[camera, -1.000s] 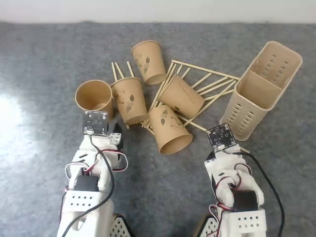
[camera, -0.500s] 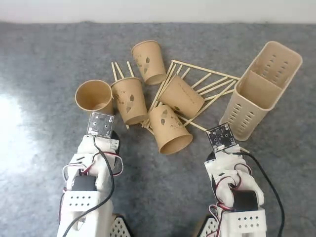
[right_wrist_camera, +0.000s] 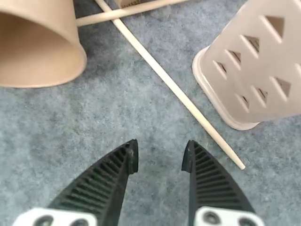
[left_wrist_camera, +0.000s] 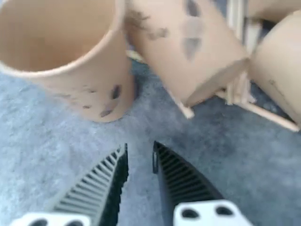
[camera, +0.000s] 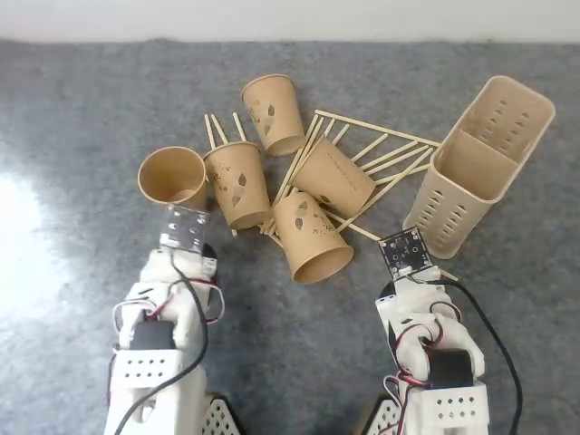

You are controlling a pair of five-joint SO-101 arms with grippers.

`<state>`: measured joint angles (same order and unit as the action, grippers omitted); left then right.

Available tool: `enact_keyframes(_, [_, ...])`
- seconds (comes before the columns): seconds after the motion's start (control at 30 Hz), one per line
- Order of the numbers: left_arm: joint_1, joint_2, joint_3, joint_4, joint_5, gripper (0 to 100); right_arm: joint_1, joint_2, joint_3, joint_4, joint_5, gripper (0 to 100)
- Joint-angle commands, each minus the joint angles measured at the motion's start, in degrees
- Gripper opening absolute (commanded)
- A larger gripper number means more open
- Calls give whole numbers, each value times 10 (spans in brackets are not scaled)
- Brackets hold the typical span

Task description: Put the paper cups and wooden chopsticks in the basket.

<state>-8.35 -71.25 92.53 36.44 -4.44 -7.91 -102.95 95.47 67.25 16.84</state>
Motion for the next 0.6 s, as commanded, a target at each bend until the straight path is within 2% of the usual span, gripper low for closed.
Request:
enact_keyframes(0.0, [-22,-7,-89,85,31,87,39,-4,-29,5,-2,169])
enact_keyframes(0.13, [-20,-7,-201,182,35,87,104,0,-169,56,-4,173])
enact_keyframes(0.3, [-20,-7,-320,274,35,87,107,2,-273,87,0,173])
enact_keyframes(0.43, [-20,-7,-349,286,35,87,109,2,-309,87,38,169])
enact_keyframes(0.57, [-19,-4,-341,283,35,87,109,3,-351,87,42,169])
